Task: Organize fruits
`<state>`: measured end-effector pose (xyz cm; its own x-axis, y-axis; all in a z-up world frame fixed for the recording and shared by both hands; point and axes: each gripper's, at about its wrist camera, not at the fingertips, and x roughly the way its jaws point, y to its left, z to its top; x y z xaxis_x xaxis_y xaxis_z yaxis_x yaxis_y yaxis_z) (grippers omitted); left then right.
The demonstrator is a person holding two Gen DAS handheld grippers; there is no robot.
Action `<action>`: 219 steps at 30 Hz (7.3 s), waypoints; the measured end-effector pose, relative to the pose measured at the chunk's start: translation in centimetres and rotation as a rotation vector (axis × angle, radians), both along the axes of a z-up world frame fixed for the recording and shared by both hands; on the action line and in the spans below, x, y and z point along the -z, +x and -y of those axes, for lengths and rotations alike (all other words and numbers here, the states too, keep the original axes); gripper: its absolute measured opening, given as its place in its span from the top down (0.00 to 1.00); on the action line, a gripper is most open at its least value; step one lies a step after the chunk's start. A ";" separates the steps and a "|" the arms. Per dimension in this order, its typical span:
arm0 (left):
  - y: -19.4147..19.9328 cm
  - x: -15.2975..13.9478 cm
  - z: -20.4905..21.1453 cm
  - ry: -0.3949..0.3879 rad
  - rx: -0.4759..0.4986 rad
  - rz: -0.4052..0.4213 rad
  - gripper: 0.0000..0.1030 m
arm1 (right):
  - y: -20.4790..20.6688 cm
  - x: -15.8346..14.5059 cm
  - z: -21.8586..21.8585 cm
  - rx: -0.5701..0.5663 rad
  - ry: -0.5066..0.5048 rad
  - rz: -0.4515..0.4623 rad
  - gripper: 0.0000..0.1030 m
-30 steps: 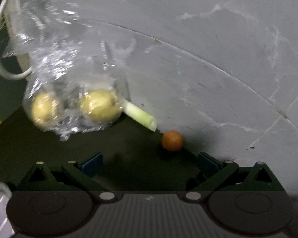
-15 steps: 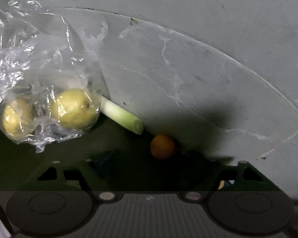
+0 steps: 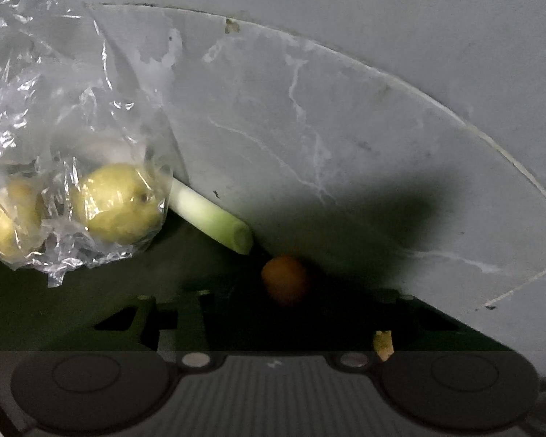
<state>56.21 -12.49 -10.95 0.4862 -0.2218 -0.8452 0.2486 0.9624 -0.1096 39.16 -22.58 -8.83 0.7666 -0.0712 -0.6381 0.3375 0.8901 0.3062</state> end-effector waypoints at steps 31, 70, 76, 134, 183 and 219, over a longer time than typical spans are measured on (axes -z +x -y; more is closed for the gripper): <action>-4.4 -2.2 -3.8 -0.033 -0.076 0.011 0.70 | -3.4 -0.3 -0.2 -0.090 0.007 0.002 0.70; -16.1 -7.0 -17.0 -0.009 -0.421 0.029 0.70 | -10.2 -3.5 -9.9 -0.389 -0.010 0.047 0.70; -16.9 -6.9 -19.6 -0.007 -0.486 0.030 0.70 | -10.6 -3.8 -12.1 -0.469 -0.042 0.071 0.70; -24.3 -4.5 -30.8 -0.095 -1.028 0.026 0.69 | -3.3 -2.7 -25.2 -1.152 -0.211 -0.036 0.70; -27.1 -8.7 -30.0 -0.086 -1.050 0.096 0.01 | -4.8 -7.0 -22.0 -1.016 -0.247 0.071 0.03; -32.8 -14.2 -27.5 -0.008 -0.954 0.241 0.01 | -11.1 -13.9 -16.0 -0.757 -0.197 0.224 0.01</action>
